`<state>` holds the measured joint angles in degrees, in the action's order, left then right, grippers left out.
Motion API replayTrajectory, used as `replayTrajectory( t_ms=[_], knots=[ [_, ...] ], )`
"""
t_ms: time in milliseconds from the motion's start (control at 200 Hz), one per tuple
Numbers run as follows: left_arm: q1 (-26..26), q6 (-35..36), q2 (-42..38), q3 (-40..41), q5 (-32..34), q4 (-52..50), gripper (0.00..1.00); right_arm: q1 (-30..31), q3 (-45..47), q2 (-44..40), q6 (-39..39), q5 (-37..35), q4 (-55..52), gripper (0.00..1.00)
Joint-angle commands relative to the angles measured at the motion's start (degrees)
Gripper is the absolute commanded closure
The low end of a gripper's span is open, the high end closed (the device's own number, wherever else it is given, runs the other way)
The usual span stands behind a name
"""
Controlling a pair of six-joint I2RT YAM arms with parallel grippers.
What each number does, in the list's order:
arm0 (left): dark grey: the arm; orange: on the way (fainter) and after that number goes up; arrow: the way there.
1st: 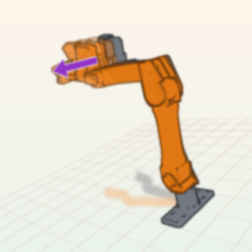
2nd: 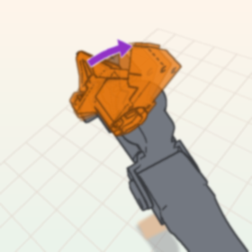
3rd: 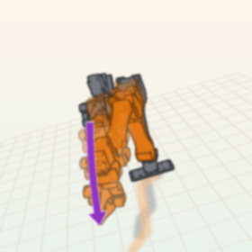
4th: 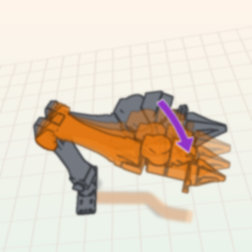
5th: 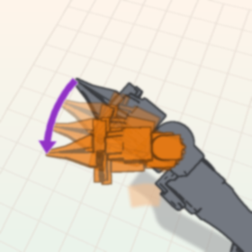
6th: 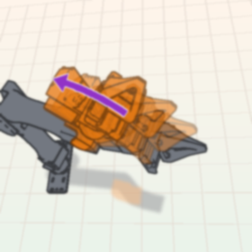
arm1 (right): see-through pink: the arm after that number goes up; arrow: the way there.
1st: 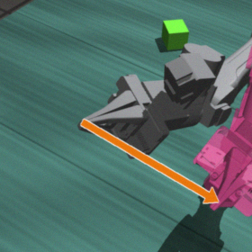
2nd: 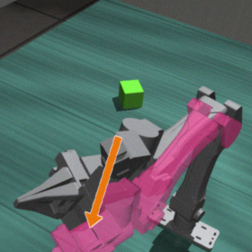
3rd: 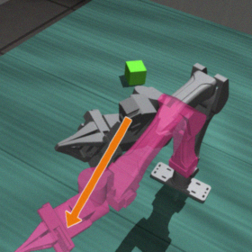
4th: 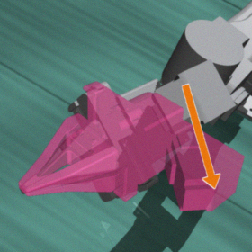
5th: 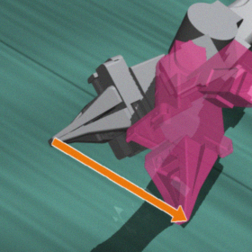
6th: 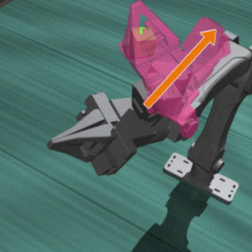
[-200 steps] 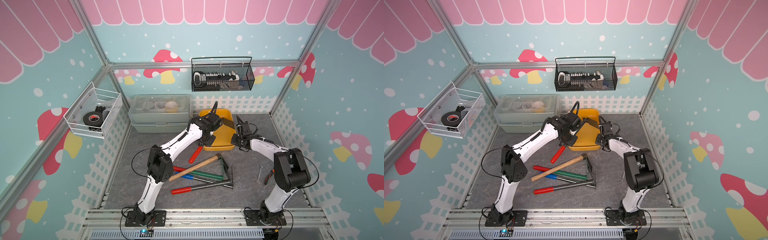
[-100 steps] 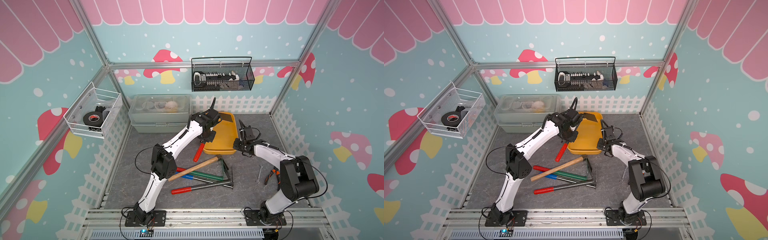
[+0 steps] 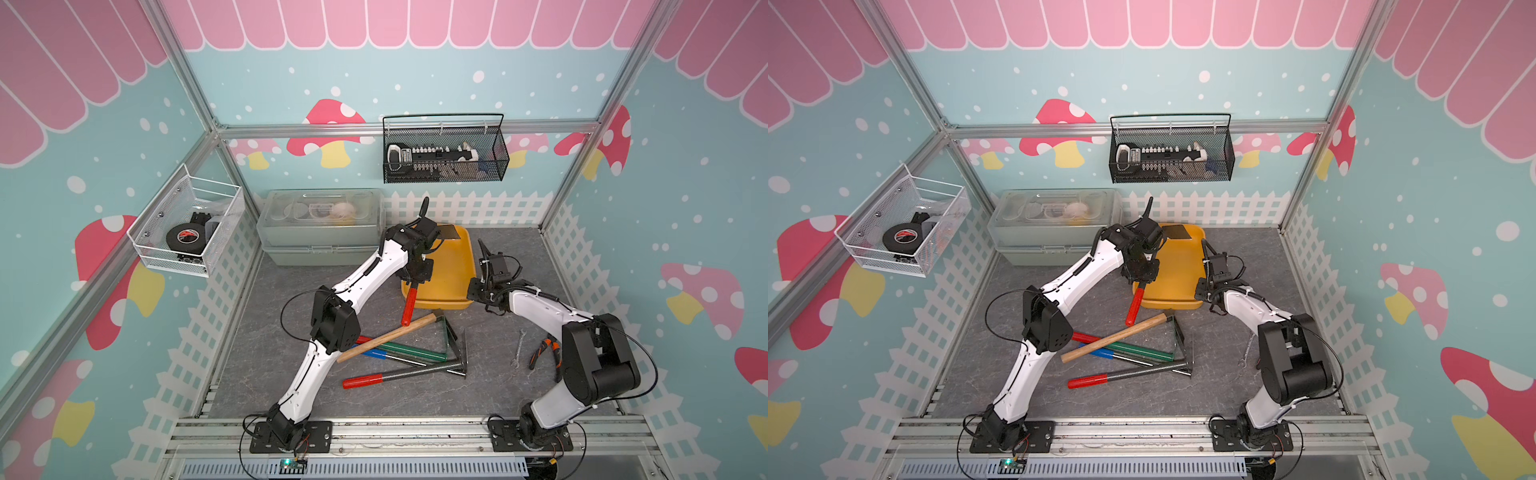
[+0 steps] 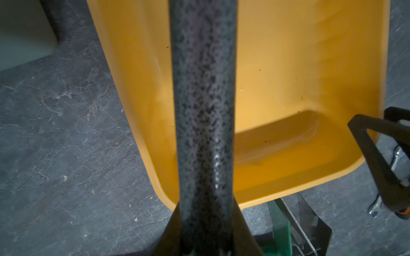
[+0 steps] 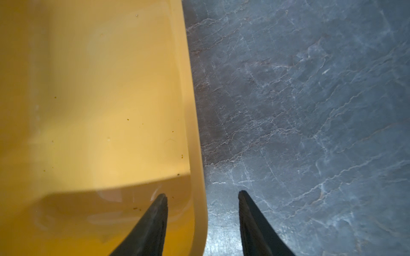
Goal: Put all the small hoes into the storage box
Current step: Move the storage box to the center of the board.
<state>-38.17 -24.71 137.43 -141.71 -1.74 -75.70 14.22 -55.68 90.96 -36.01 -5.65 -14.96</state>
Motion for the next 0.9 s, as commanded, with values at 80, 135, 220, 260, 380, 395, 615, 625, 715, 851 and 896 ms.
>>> replayTrajectory(
  t_ms=[80, 135, 220, 260, 380, 395, 615, 625, 715, 851, 896],
  knots=[
    [2.1, -4.7, 2.6, -6.0, -7.4, 1.3, 1.00, -0.1, 1.5, -3.6, 0.2, -1.5, -0.8, 0.43],
    [2.6, -5.2, 3.2, -6.6, -8.1, 1.9, 1.00, -0.1, 1.9, -4.3, 0.3, -1.5, -0.7, 0.43],
    [3.5, -5.8, 4.0, -6.6, -8.9, 2.7, 1.00, -0.1, 2.1, -5.2, 0.4, -1.6, -0.9, 0.42],
    [3.7, -5.9, 4.4, -6.6, -8.7, 2.8, 1.00, -0.1, 2.2, -5.5, 0.5, -1.6, -1.0, 0.42],
    [4.1, -5.1, 5.4, -6.7, -7.0, 3.3, 1.00, -0.1, 2.5, -6.6, 0.7, -2.0, -1.4, 0.41],
    [4.2, -5.1, 5.6, -6.9, -6.9, 3.4, 1.00, -0.1, 2.6, -6.7, 0.7, -1.9, -1.5, 0.41],
    [4.6, -4.1, 8.0, -8.5, -5.7, 5.4, 1.00, -0.1, 3.4, -7.8, 0.9, -1.9, -1.5, 0.40],
    [4.6, -4.0, 8.0, -8.4, -5.9, 5.8, 1.00, -0.1, 3.5, -7.7, 0.9, -1.9, -1.4, 0.40],
    [4.7, -3.8, 8.8, -8.5, -6.6, 8.4, 1.00, -0.1, 3.6, -7.7, 0.8, -1.8, -1.2, 0.40],
    [5.6, -4.7, 9.7, -8.5, -7.9, 10.5, 1.00, -0.1, 3.8, -7.7, 1.1, -2.1, -1.3, 0.40],
    [5.9, -5.4, 9.8, -8.2, -8.6, 11.0, 1.00, -0.1, 4.0, -7.8, 1.2, -2.3, -1.2, 0.40]
  ],
)
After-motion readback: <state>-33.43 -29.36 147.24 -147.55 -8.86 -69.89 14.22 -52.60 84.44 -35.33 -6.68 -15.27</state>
